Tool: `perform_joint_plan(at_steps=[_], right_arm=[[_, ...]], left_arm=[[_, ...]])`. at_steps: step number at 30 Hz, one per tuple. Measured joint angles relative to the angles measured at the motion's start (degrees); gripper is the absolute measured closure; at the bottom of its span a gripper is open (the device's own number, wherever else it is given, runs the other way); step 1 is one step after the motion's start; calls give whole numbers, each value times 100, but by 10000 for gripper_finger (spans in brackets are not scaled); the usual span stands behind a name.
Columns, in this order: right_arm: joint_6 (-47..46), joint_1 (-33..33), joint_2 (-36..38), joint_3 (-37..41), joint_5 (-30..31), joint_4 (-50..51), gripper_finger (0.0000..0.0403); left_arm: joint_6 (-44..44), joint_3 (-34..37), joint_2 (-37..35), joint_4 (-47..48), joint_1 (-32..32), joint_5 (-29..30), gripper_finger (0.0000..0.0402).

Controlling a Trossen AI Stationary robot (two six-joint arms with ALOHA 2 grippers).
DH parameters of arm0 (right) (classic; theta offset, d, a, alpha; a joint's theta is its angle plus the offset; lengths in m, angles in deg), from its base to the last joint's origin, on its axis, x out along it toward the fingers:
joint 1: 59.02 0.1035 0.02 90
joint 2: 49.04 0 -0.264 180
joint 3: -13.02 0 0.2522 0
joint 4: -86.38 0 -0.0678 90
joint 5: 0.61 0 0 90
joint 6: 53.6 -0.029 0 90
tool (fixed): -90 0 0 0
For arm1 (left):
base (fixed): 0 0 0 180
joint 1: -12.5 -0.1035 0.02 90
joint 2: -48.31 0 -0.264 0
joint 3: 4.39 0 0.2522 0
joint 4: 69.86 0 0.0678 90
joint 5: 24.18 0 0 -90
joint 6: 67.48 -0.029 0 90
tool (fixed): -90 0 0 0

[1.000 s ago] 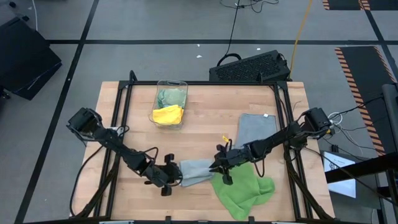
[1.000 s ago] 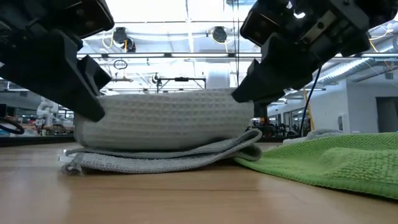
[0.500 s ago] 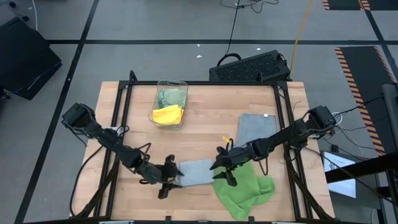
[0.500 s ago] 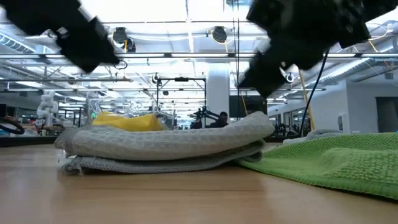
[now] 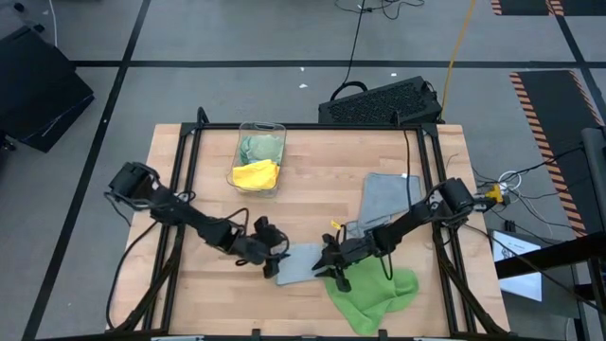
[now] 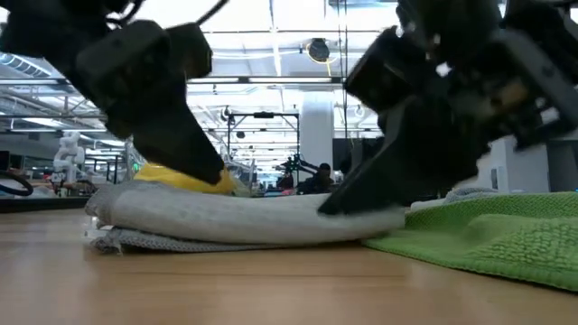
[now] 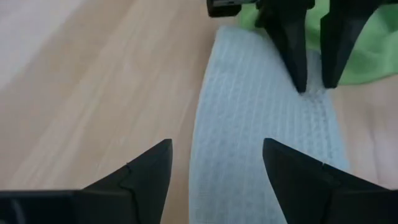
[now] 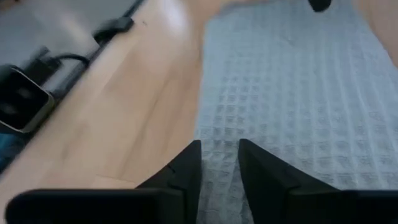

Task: Fold microfiber towels
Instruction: Put the center gray microfiber cloth into the transparent bin

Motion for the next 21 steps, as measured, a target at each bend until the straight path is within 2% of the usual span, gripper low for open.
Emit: perform_joint_plan(at_steps=[5, 10, 15, 18, 21], right_arm=[[50, 1, -113, -13, 80, 62, 322], [287, -3, -85, -11, 78, 61, 325], [442, -19, -82, -11, 120, 88, 325], [464, -31, -80, -11, 257, 110, 325], [515, -29, -80, -6, 394, 87, 325]], left_arm=[[226, 0, 183, 308, -221, -393, 149], [493, -2, 246, 414, -519, -1420, 149], [616, -12, 397, 358, -670, -2011, 154], [502, -18, 506, 312, -633, -2070, 186], [244, -22, 601, 227, -579, -2096, 247]])
